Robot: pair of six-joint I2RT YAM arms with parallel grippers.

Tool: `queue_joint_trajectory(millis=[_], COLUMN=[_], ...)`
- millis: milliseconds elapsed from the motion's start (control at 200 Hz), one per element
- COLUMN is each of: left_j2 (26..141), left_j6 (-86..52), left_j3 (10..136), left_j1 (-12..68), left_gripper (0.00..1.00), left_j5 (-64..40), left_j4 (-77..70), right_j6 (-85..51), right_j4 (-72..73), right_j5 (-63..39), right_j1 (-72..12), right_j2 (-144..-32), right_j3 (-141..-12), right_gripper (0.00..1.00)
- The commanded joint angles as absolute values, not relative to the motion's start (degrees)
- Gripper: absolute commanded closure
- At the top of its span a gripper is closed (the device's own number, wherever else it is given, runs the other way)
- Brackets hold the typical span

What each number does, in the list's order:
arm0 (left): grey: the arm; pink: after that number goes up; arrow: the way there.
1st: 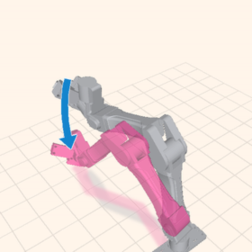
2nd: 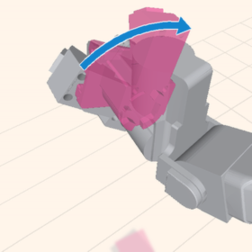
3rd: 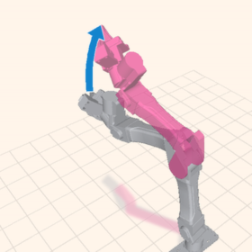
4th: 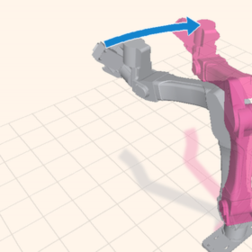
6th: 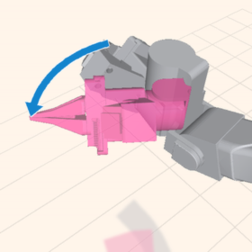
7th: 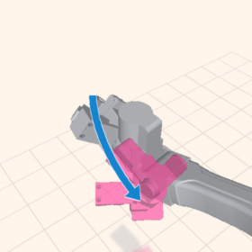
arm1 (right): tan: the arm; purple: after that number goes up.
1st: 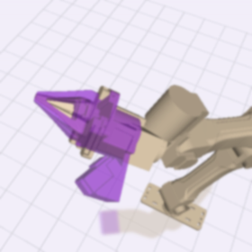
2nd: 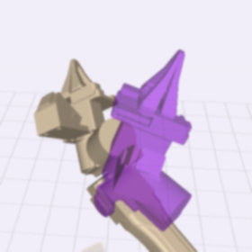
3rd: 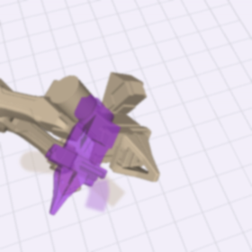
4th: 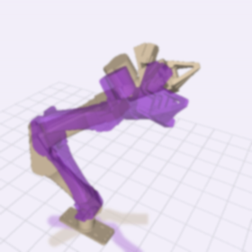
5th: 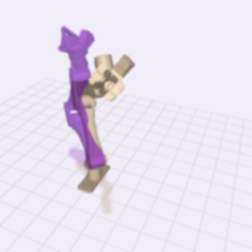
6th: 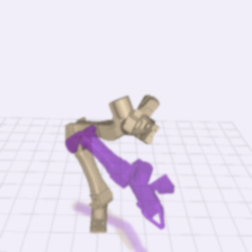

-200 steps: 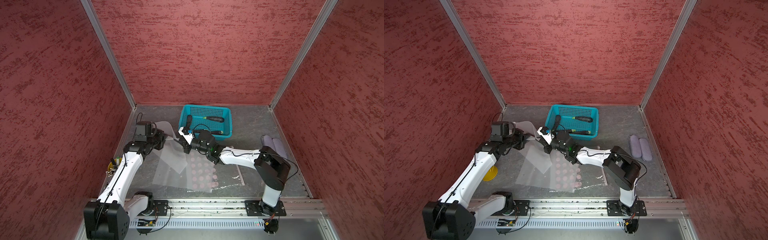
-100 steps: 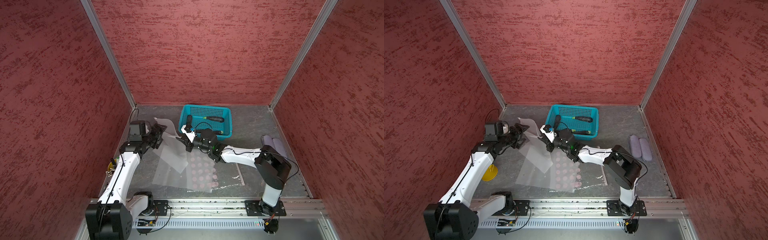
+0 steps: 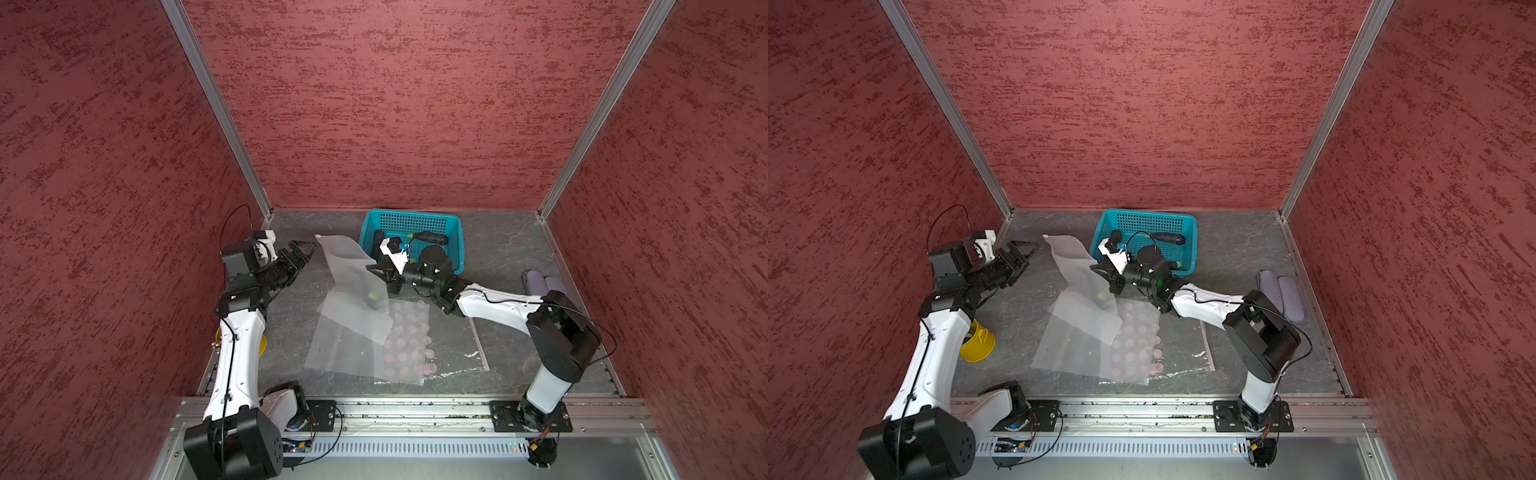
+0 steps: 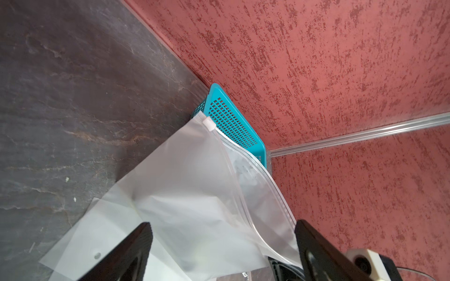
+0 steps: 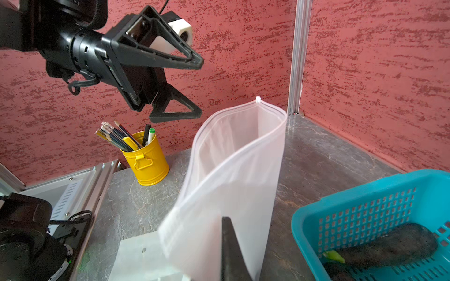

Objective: Place the eggplant in a zip-top bag and seal the zipper
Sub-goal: Zip the zipper on the zipper food storage bag.

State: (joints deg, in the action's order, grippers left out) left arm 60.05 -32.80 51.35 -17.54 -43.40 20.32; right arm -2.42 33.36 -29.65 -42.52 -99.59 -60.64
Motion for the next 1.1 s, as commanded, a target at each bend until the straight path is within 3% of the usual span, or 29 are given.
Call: queue_joint_trajectory(millis=[0, 240, 476, 646, 781, 1097], left_j2=[60.9, 64.7, 73.3, 79.0, 80.6, 90.4], left_j6=[-24.9, -23.7, -11.9, -4.5, 0.3, 16.3], left_j3=[49.9, 45.2, 51.1, 53.1, 49.6, 60.1], left_j1=[-19.2, -18.6, -14.5, -13.7, -12.1, -8.5], left_gripper=[0.08, 0.18, 0.22, 0.27, 0.27, 0.29], left_j5=[-47.9, -51.1, -51.5, -58.7, -63.6, -67.0], left_j4=[13.5, -6.8, -4.7, -6.3, -16.9, -2.8], right_j6=[-4.1, -2.3, -1.9, -1.4, -1.0, 1.3], right_j4=[31.9, 27.3, 26.6, 25.6, 23.9, 21.3], right_j5=[-34.0, -36.4, -37.8, -39.9, -41.3, -39.3], right_j1=[-40.7, -37.8, -35.8, -33.9, -32.7, -31.2], right_j2=[-97.6, -97.0, -95.3, -94.0, -93.4, -91.1], right_j3=[-59.4, -58.5, -56.3, -55.2, -55.4, -54.3], right_gripper=[1.0, 1.0, 1.0, 1.0, 1.0, 1.0])
